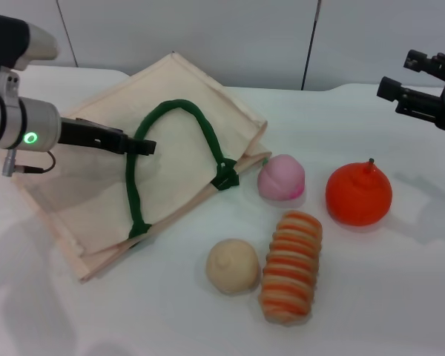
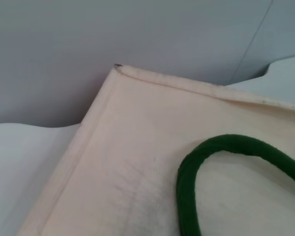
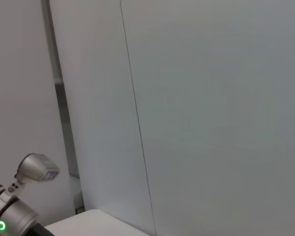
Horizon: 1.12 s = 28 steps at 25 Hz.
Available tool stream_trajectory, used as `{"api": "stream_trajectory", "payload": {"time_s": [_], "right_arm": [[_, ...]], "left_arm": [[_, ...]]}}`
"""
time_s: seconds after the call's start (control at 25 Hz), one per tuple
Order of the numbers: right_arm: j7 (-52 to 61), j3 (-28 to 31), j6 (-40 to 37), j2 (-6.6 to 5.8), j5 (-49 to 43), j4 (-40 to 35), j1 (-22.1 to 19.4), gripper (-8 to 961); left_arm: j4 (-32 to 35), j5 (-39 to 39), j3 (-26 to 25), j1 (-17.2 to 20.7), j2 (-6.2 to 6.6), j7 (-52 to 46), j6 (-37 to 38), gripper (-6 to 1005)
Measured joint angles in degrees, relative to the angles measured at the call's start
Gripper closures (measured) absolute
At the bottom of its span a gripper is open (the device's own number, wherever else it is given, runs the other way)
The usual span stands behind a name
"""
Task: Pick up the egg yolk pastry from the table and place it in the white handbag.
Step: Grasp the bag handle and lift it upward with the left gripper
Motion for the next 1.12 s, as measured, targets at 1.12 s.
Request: {"api": "stream_trajectory", "payload": {"time_s": [1.12], "right_arm": [[-0.05, 2.91, -2.24, 0.93, -0.22, 0.01, 0.32, 69]], "left_arm": [[9.26, 11.56, 0.00, -2.77, 1.29, -6.90, -11.25, 372]]}}
